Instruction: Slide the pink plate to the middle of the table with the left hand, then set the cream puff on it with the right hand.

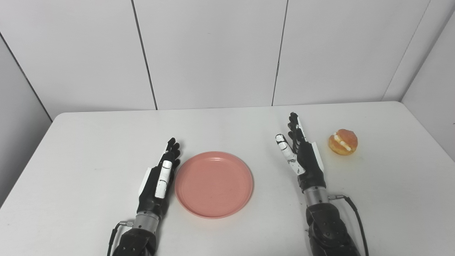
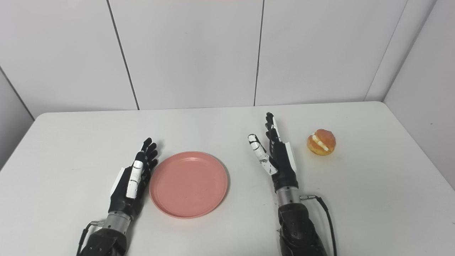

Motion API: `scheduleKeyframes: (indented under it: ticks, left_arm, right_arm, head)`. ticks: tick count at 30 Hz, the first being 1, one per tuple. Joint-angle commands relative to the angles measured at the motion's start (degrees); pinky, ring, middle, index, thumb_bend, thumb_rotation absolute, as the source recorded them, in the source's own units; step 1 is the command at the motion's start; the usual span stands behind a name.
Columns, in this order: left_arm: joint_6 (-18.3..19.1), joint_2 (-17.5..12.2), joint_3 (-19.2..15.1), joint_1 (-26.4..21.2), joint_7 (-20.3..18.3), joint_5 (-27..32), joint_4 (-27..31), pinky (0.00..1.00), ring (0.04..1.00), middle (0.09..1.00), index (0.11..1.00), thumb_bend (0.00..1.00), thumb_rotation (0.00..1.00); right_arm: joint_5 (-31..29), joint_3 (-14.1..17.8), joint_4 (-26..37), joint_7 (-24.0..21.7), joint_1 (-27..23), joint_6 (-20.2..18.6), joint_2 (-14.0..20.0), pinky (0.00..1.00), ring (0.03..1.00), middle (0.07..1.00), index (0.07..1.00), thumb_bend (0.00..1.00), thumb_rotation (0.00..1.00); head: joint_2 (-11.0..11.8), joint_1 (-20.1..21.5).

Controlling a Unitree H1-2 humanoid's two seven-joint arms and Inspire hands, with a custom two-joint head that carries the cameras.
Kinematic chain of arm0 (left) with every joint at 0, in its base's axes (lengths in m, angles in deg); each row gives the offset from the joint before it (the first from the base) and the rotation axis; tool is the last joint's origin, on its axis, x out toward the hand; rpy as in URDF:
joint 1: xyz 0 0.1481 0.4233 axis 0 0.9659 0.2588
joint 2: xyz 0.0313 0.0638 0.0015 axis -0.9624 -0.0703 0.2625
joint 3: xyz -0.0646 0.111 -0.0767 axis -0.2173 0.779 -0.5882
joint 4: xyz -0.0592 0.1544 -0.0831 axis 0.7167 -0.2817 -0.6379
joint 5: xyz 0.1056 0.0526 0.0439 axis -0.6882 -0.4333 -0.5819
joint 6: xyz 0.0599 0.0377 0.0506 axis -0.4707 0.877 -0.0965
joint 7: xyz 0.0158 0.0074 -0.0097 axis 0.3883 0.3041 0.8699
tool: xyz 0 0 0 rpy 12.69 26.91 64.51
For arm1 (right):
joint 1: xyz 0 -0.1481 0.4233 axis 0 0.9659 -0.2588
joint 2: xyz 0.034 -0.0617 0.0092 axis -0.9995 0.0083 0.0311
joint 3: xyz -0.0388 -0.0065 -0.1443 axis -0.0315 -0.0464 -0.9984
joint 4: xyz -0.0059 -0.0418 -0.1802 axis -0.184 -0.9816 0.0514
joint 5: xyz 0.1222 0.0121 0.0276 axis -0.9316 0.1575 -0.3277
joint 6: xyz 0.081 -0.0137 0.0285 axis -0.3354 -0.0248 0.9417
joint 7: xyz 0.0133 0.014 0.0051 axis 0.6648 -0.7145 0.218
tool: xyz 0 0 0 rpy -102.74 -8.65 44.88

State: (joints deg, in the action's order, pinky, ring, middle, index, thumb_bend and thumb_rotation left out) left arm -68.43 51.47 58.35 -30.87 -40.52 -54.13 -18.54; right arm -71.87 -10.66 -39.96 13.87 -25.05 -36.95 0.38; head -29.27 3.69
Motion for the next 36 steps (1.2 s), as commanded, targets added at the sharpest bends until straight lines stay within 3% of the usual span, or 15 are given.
scheduleKeyframes:
  ticks: [1, 9, 11, 15, 21, 24, 31, 36]
  left_arm:
    - [0.1, 0.5, 0.1, 1.2, 0.2, 0.0, -1.0, 1.00, 1.000, 1.000, 1.000, 0.64, 1.00]
    - [-0.4, 0.8, 0.0, 0.7, 0.8, -0.2, -1.8, 1.00, 1.000, 1.000, 1.000, 0.64, 1.00]
    - [0.0, 0.7, -0.1, 0.7, 0.9, -0.2, -1.6, 1.00, 1.000, 1.000, 1.000, 0.64, 1.00]
    - [0.3, 0.0, -0.1, 0.8, 0.3, 0.0, -1.2, 1.00, 1.000, 1.000, 1.000, 0.64, 1.00]
    - [0.1, 0.0, -0.2, 1.1, 0.8, -0.4, -0.8, 1.00, 1.000, 1.000, 1.000, 0.63, 1.00]
    - [0.0, -0.1, -0.3, 0.9, 0.3, 0.1, -1.0, 1.00, 1.000, 1.000, 1.000, 0.64, 1.00]
    - [1.5, -0.2, -0.4, 1.0, 0.3, 0.5, -0.3, 1.00, 1.000, 1.000, 1.000, 0.66, 1.00]
    - [1.6, -0.8, -0.6, 1.0, -0.2, 1.2, -0.2, 1.00, 1.000, 1.000, 1.000, 0.66, 1.00]
  right_arm:
    - [2.5, -0.2, 1.2, 1.5, -1.1, 1.1, 1.0, 0.92, 0.957, 0.982, 0.964, 0.59, 0.74]
    - [6.5, 0.2, 2.8, 4.0, -1.5, -0.2, 1.8, 0.91, 0.940, 0.962, 0.965, 0.62, 0.62]
    - [7.0, 0.6, 3.0, 4.8, -2.0, -0.1, 2.0, 0.89, 0.932, 0.954, 0.966, 0.61, 0.54]
    - [7.9, 1.4, 2.5, 6.3, -3.1, 0.6, 3.1, 0.89, 0.930, 0.950, 0.955, 0.60, 0.50]
    - [9.5, 3.1, 2.8, 8.5, -4.3, -1.5, 4.8, 0.86, 0.928, 0.953, 0.954, 0.61, 0.48]
    - [10.4, 4.1, 2.0, 9.7, -5.1, -2.0, 6.5, 0.90, 0.948, 0.959, 0.966, 0.62, 0.48]
    - [13.5, 4.9, -0.3, 12.8, -6.9, -2.6, 10.1, 0.91, 0.952, 0.961, 0.972, 0.63, 0.53]
    - [16.2, 5.4, 0.0, 13.4, -7.6, -8.6, 12.4, 0.82, 0.902, 0.951, 0.946, 0.65, 0.48]
  head:
    - [0.0, -0.1]
    - [0.1, -0.2]
    - [-0.1, 2.3]
    - [-0.1, 2.8]
    - [-0.2, 2.9]
    - [-0.1, 3.4]
    - [-0.4, 4.5]
    - [-0.6, 5.7]
